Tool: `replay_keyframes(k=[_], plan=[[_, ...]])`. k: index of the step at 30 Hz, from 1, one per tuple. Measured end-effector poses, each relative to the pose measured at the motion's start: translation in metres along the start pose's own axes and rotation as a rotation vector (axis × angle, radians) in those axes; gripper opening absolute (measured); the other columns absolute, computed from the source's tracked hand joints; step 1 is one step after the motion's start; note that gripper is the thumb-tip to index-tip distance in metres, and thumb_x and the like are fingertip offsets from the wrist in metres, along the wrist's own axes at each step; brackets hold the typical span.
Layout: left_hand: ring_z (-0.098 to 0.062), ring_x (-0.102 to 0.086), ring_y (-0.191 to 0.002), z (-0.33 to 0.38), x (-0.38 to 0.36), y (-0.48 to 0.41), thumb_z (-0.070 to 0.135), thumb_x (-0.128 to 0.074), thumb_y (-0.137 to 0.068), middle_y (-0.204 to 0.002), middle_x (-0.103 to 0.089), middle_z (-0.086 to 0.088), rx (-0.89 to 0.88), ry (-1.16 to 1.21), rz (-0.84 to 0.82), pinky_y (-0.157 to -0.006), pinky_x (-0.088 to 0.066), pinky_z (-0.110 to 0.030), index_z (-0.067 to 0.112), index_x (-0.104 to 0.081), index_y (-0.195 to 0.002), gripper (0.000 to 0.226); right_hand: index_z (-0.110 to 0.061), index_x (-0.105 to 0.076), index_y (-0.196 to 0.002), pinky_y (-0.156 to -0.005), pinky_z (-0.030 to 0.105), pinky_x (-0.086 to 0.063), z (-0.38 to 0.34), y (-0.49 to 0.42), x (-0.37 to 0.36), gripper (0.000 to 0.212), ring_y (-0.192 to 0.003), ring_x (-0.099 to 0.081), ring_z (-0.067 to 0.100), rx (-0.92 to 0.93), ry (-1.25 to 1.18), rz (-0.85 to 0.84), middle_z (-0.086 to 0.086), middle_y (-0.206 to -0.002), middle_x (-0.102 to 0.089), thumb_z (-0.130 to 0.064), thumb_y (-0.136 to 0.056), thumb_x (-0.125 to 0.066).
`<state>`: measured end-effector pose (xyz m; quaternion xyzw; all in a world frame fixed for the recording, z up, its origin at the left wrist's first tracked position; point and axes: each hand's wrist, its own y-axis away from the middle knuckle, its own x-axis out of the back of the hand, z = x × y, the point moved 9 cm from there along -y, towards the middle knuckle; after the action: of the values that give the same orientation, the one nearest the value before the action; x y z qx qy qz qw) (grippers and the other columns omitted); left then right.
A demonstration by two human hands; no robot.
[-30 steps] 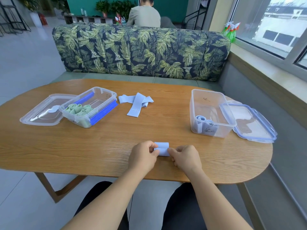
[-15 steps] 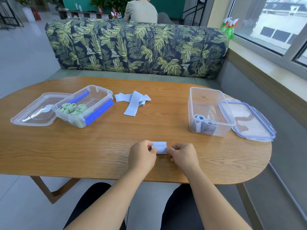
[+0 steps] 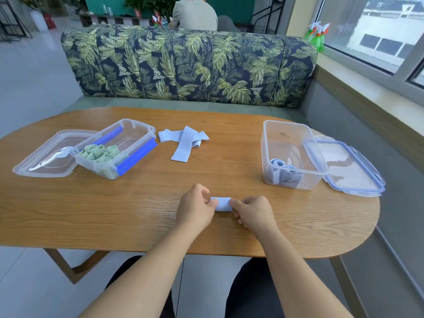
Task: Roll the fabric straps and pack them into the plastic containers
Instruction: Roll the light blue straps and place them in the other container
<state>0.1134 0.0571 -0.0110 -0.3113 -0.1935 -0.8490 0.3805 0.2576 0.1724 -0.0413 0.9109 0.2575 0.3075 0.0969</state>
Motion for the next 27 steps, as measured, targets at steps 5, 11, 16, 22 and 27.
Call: replay_keyframes(k=[5,11,16,22,27], plan=[[-0.013,-0.061,-0.093,-0.002,-0.005,-0.015,0.033,-0.066,-0.087,-0.096,-0.065,0.008,0.043,-0.030,-0.075,-0.085,-0.051,-0.029,0.021,-0.065,-0.103,0.020,-0.021,-0.063,-0.073,-0.078,0.045,-0.058,-0.003,0.001,0.000,0.032,-0.075,-0.069,0.024,0.009,0.018,0.017,-0.001,-0.074,-0.071,-0.052,-0.065,-0.068],[-0.012,-0.060,-0.101,0.002,-0.016,-0.014,0.037,-0.065,-0.087,-0.112,-0.064,0.008,-0.021,0.014,-0.214,-0.091,-0.051,-0.035,0.028,-0.066,-0.113,0.027,-0.022,-0.062,-0.077,-0.081,0.041,-0.056,-0.007,-0.004,0.001,0.030,-0.077,-0.069,0.021,-0.010,0.083,0.036,-0.002,-0.080,-0.071,-0.051,-0.074,-0.066],[-0.012,-0.063,-0.088,0.006,-0.018,-0.014,0.031,-0.068,-0.085,-0.101,-0.065,0.005,-0.056,-0.015,-0.253,-0.081,-0.055,-0.035,0.027,-0.065,-0.105,0.021,-0.023,-0.060,-0.077,-0.082,0.042,-0.056,-0.009,-0.007,0.000,0.030,-0.079,-0.069,0.022,-0.017,0.097,0.046,-0.002,-0.081,-0.071,-0.052,-0.075,-0.066],[-0.012,-0.060,-0.094,0.008,-0.025,-0.016,0.030,-0.066,-0.088,-0.108,-0.063,0.005,-0.101,-0.014,-0.324,-0.082,-0.050,-0.028,0.028,-0.064,-0.115,0.027,-0.027,-0.060,-0.088,-0.081,0.041,-0.056,-0.010,-0.007,-0.001,0.027,-0.082,-0.068,0.020,-0.002,0.105,0.037,-0.003,-0.086,-0.070,-0.051,-0.075,-0.065],[-0.010,-0.053,-0.086,0.015,-0.027,-0.015,0.028,-0.063,-0.090,-0.105,-0.057,0.002,-0.183,-0.019,-0.346,-0.073,-0.040,-0.023,0.033,-0.063,-0.094,0.006,-0.025,-0.061,-0.114,-0.086,0.039,-0.053,-0.016,-0.002,0.001,0.036,-0.095,-0.064,0.017,0.065,0.089,0.009,-0.004,-0.103,-0.068,-0.039,-0.081,-0.063]])
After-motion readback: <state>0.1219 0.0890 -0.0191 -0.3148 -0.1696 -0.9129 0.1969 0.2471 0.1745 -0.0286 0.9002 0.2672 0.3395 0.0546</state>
